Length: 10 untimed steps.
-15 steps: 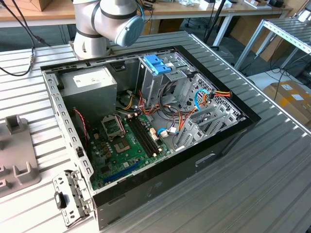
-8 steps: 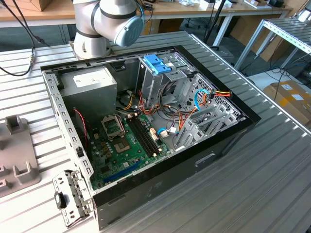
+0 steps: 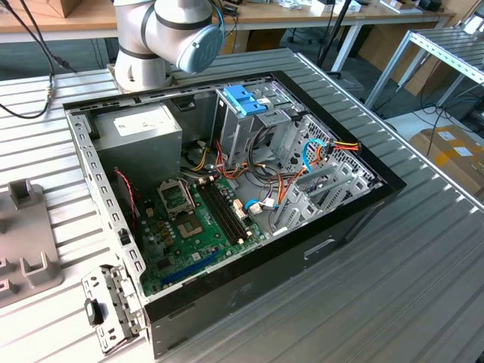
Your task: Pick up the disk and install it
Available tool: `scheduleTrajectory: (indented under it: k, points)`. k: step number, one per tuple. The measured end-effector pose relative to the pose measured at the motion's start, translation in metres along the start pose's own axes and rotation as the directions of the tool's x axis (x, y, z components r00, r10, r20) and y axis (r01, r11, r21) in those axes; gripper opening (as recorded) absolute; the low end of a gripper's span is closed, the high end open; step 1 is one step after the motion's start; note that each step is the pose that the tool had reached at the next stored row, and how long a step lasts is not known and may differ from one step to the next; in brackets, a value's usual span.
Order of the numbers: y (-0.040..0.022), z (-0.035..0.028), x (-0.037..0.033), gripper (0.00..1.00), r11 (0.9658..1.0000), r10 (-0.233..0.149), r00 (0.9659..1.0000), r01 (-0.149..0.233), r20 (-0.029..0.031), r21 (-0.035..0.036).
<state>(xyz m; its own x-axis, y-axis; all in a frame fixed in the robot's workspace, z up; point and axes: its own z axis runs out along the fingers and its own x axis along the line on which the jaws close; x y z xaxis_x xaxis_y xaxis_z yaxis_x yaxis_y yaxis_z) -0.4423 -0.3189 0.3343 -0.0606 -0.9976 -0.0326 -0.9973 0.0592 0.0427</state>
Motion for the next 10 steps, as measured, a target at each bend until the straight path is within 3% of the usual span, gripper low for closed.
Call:
scheduleTrajectory:
  k: [3,10]
  points:
    - [0.0002,0.0017,-0.0031,0.62,1.0,0.0,1.0,0.0,0.0048,-0.0002]
    - [0.0054,0.0057,-0.0035,0.62,1.0,-0.001,0.9998,0.001,0.0174,-0.001]
